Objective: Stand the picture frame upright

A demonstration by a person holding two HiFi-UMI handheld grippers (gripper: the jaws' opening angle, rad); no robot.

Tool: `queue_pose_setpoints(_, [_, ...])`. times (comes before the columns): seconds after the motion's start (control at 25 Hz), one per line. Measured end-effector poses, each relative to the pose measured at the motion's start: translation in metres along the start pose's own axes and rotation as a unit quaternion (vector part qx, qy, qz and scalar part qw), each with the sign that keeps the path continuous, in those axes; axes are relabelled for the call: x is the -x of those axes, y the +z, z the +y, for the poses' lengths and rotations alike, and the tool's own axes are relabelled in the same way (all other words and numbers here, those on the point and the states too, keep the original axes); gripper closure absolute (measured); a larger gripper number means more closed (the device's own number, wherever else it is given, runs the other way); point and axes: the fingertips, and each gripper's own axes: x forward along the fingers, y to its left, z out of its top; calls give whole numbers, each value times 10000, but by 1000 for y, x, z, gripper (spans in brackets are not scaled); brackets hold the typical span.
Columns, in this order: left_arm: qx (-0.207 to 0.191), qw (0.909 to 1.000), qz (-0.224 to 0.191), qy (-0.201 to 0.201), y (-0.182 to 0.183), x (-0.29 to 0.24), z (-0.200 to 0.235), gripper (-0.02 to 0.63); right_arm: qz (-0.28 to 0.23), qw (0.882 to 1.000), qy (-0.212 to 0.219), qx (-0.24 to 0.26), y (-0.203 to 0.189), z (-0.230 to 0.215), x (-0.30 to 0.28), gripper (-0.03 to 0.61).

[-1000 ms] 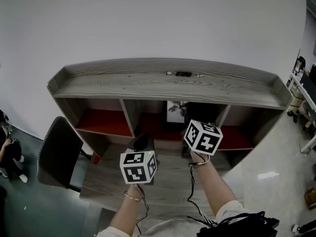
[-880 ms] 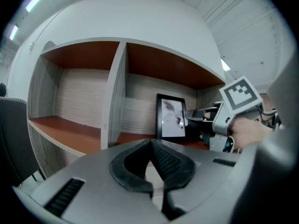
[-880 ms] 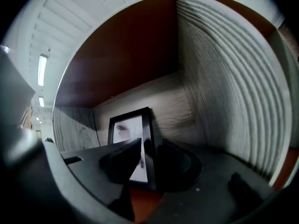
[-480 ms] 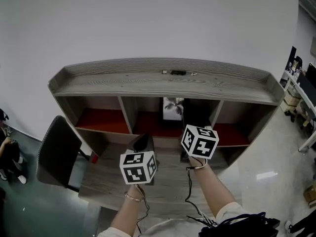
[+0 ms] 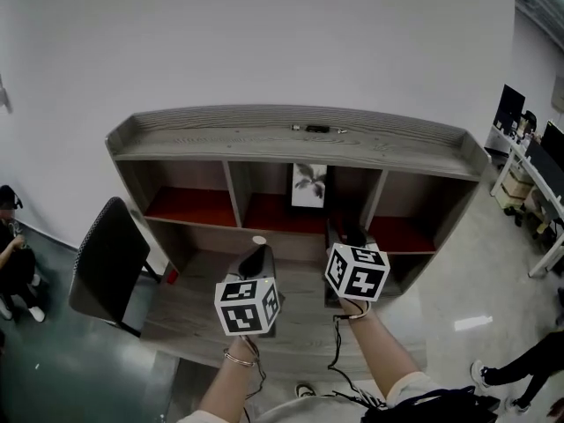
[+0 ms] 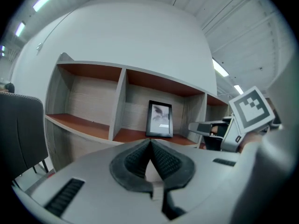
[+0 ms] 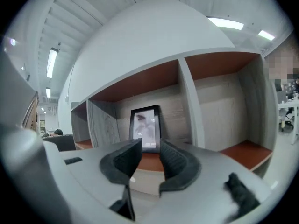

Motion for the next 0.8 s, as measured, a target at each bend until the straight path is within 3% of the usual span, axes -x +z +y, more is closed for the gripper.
queue_pose_setpoints(0.48, [223, 9993, 306, -2, -55, 73, -16, 610, 143, 9998, 96, 93, -48, 17, 92, 516])
queue_pose_setpoints(0.8, [310, 9989, 350, 92, -66, 102, -20, 610, 310, 9988, 256, 264, -63, 30, 129, 538])
